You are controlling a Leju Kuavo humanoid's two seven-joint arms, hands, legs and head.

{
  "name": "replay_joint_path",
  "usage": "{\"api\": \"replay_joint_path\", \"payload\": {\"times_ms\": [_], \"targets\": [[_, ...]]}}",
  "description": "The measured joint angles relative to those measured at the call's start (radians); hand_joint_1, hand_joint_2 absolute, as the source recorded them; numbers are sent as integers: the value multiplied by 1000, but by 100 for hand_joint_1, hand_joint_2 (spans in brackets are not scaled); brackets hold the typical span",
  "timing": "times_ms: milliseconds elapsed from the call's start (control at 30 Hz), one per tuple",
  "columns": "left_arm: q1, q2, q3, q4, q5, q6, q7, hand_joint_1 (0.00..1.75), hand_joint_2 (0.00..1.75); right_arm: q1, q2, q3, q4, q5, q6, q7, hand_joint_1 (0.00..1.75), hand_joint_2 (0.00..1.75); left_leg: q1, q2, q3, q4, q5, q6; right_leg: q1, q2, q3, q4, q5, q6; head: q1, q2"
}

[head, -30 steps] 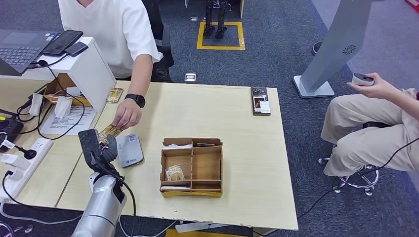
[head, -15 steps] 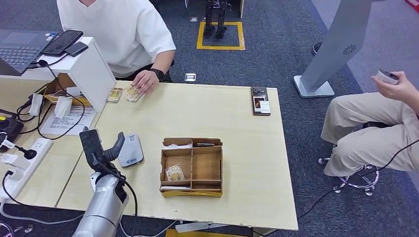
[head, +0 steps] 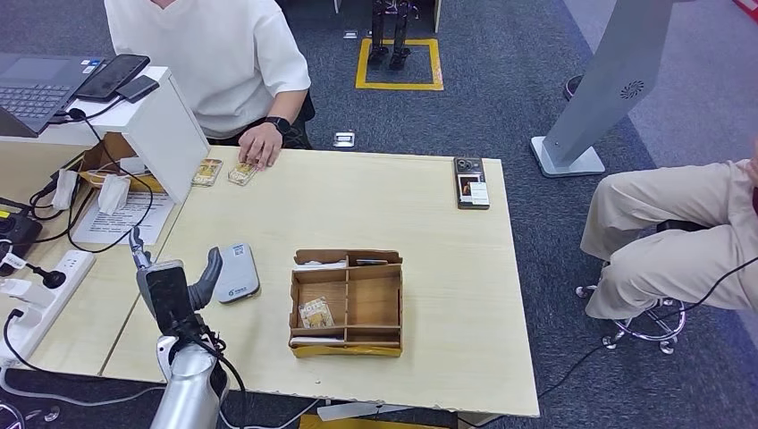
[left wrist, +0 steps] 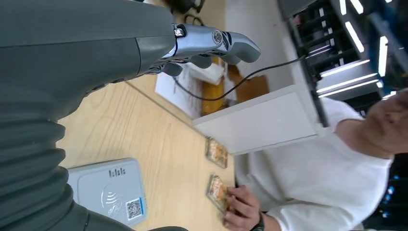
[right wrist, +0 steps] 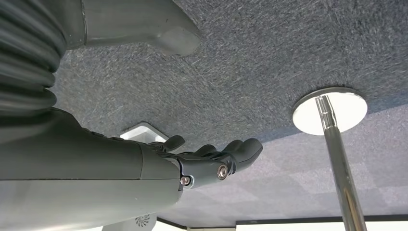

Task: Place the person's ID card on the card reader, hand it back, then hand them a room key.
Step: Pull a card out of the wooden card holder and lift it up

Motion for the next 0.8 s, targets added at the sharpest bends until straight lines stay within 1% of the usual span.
{"api": "replay_joint_path", "payload": {"times_ms": [133,233,400,567,800], "targets": [[77,-11,-41,-119,-70,51,-56,0,175,4,0,0,-5,-11,0,9,0,175,0,0,0,0,0,0,0,0,0,0,0,0,0,0],[113,-20,-51,-177,-92,56,-69,0,175,5,0,0,-8,-14,0,13,0,175,0,0,0,0,0,0,0,0,0,0,0,0,0,0],[151,-36,-53,-240,-152,59,-97,0,175,5,0,0,-12,-15,0,16,0,175,0,0,0,0,0,0,0,0,0,0,0,0,0,0],[205,-63,-54,-314,-294,61,-150,0,175,8,0,0,-17,-16,0,22,0,175,0,0,0,0,0,0,0,0,0,0,0,0,0,0],[281,-65,-72,-404,-445,62,-158,0,175,8,0,0,-19,-24,0,20,0,175,0,0,-1,0,-1,0,0,0,-1,0,-1,0,0,0]]}}
